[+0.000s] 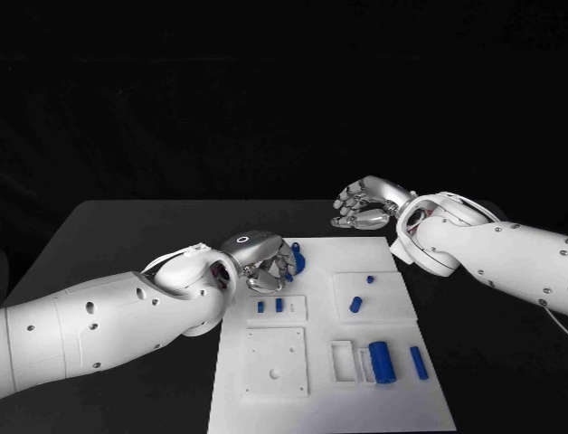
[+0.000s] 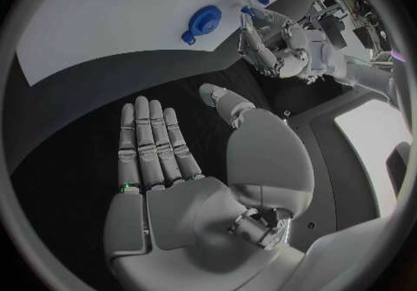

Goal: Assemble the parts on the task board

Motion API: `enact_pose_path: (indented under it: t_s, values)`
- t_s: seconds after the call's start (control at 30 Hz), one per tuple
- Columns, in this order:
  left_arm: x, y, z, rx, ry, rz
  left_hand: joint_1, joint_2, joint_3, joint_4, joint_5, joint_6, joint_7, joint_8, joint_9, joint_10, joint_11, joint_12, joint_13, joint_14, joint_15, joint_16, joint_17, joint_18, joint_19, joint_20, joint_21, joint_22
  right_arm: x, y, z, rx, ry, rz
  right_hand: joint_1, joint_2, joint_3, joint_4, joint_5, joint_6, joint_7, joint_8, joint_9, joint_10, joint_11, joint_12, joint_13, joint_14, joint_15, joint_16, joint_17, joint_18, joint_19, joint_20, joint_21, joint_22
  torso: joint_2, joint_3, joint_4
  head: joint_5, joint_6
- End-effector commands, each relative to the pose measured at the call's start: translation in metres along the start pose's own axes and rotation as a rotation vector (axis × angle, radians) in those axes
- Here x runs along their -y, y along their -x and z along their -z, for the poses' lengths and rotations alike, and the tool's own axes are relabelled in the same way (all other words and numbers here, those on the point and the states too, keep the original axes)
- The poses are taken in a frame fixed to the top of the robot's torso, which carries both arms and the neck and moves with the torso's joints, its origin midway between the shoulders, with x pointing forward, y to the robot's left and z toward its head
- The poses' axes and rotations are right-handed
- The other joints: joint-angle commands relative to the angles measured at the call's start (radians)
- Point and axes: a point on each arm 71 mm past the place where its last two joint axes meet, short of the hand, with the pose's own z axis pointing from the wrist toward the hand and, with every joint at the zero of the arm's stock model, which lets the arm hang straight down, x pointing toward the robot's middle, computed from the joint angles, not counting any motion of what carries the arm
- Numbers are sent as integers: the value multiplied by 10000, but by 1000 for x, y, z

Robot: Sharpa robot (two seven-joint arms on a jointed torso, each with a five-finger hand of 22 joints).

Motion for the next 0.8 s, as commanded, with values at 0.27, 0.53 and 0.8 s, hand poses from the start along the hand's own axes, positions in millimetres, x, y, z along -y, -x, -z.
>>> enact_pose_path:
  t_s: [0.27, 0.53, 0.8]
  values:
    - [-11, 6, 13, -443, 214, 393, -74, 44, 18, -48, 57, 85, -22, 31, 16, 85, -5, -18, 9, 106, -26, 46, -17, 204, 74, -840, 40, 15, 0, 1, 1, -6, 88, 18, 72, 5, -41, 21, 48, 11, 141, 61, -15, 56, -16, -69, -27, 78, 23, -60, -13, -79, -68, -24, -36, 15, -15, -6, 25, -8, -18]
    - [-20, 6, 18, -731, 469, 391, -88, 51, 18, -45, 65, 92, -22, 33, 13, 100, -7, -23, 11, 110, -28, 48, -21, 201, 76, -841, 43, 19, 1, 1, 1, -9, 74, 22, 77, 8, -44, 17, 51, 10, 141, 61, -16, 57, -15, -72, -36, 78, 24, -63, -18, -78, -71, -24, -39, 20, 5, -14, 3, 22, -20]
    - [-23, 5, 18, -868, 544, 363, -87, 57, 21, -49, 68, 91, -23, 32, 11, 101, -7, -28, 10, 111, -29, 49, -23, 202, 77, -842, 44, 21, 0, 0, 1, -19, 89, 17, 79, 10, -45, 15, 53, 9, 141, 61, -18, 58, -15, -75, -44, 78, 25, -65, -21, -78, -74, -24, -43, 24, 7, -2, -5, 47, -39]
